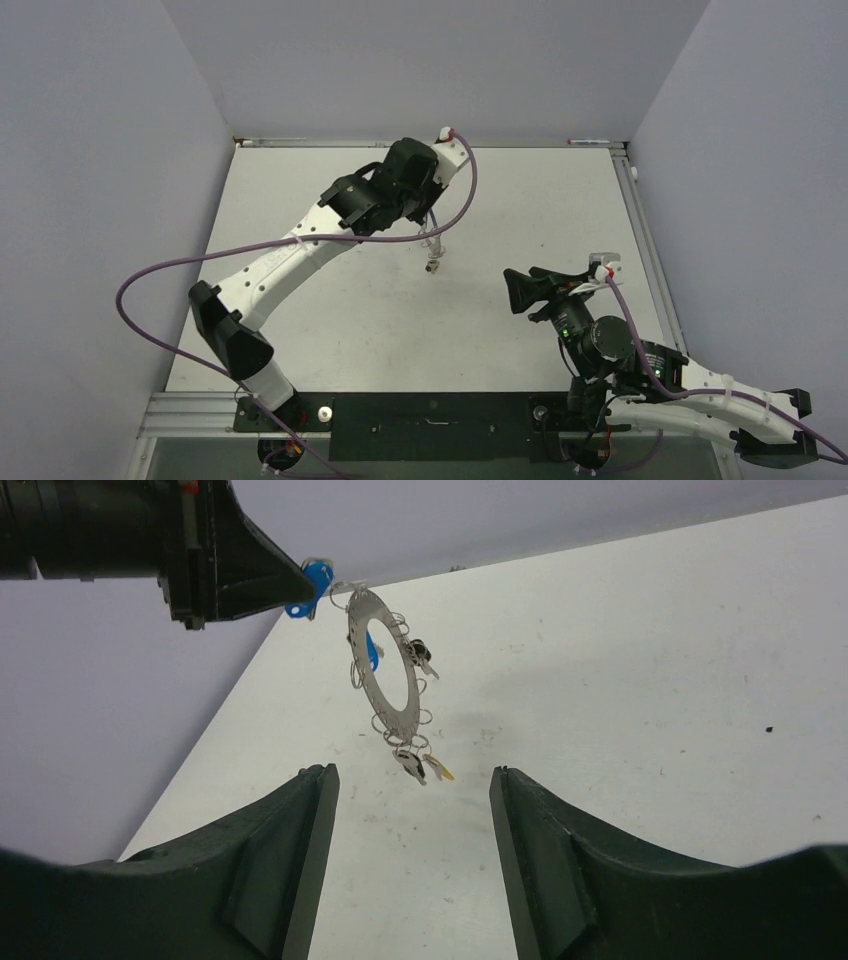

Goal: Put the keys on the keyring

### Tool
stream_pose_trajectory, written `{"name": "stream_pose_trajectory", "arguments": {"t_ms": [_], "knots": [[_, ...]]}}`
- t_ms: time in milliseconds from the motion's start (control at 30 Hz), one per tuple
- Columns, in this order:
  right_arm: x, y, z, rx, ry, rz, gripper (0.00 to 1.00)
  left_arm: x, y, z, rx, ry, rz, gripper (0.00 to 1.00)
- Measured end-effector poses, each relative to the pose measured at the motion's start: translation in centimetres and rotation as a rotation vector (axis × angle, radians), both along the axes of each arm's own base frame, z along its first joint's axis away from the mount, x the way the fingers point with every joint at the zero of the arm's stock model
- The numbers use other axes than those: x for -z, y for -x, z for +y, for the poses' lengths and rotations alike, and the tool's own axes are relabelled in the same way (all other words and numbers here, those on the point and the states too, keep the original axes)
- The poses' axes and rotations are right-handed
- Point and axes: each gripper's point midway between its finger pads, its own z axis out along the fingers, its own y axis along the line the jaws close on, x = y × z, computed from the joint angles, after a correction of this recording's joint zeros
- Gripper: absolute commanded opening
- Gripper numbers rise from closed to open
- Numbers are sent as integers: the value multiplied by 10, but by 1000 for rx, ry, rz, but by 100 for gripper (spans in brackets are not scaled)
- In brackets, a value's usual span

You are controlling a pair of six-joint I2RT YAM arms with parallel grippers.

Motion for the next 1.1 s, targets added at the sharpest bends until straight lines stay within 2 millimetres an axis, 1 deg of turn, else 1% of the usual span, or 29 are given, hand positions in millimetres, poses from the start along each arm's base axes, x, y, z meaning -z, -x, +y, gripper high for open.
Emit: {"name": "stream_pose_trajectory", "arguments": {"t_ms": [67,167,200,267,333,367,400,433,500,600,667,700,733,800,933,1100], "knots": [[-2,0,-9,23,-15,6,58,-9,-15,-12,-9,4,-6,0],[-10,1,-21,50,-58,10,58,-35,-36,-32,-11,51,-33,0],[-13,2,-26,57,-73,11,57,-43,-39,-38,-8,74,-42,0],[-18,3,-33,69,-102,13,57,-52,-40,-41,-5,104,-48,0],[-20,4,-38,77,-126,19,57,-49,-32,-36,-5,124,-34,0],[-19,4,-40,81,-129,24,57,-39,-26,-31,-5,125,-18,0],[-18,4,-41,84,-128,28,57,-24,-17,-24,-8,126,10,0],[-16,4,-42,86,-127,33,57,-5,-7,-15,-11,122,46,0],[-13,4,-42,90,-126,40,57,48,16,10,-36,97,151,0],[-10,4,-42,94,-113,48,57,123,39,44,-99,33,309,0],[-7,3,-40,96,-99,53,57,165,54,64,-139,-20,400,0],[-6,3,-39,98,-89,55,57,181,62,73,-153,-47,439,0],[-4,2,-37,99,-79,58,57,191,70,80,-158,-71,472,0],[-1,1,-34,101,-58,62,57,198,78,84,-154,-89,506,0],[3,0,-30,101,-36,68,57,198,79,82,-148,-85,510,0],[4,0,-29,101,-32,70,57,199,77,86,-169,-97,499,0]]}}
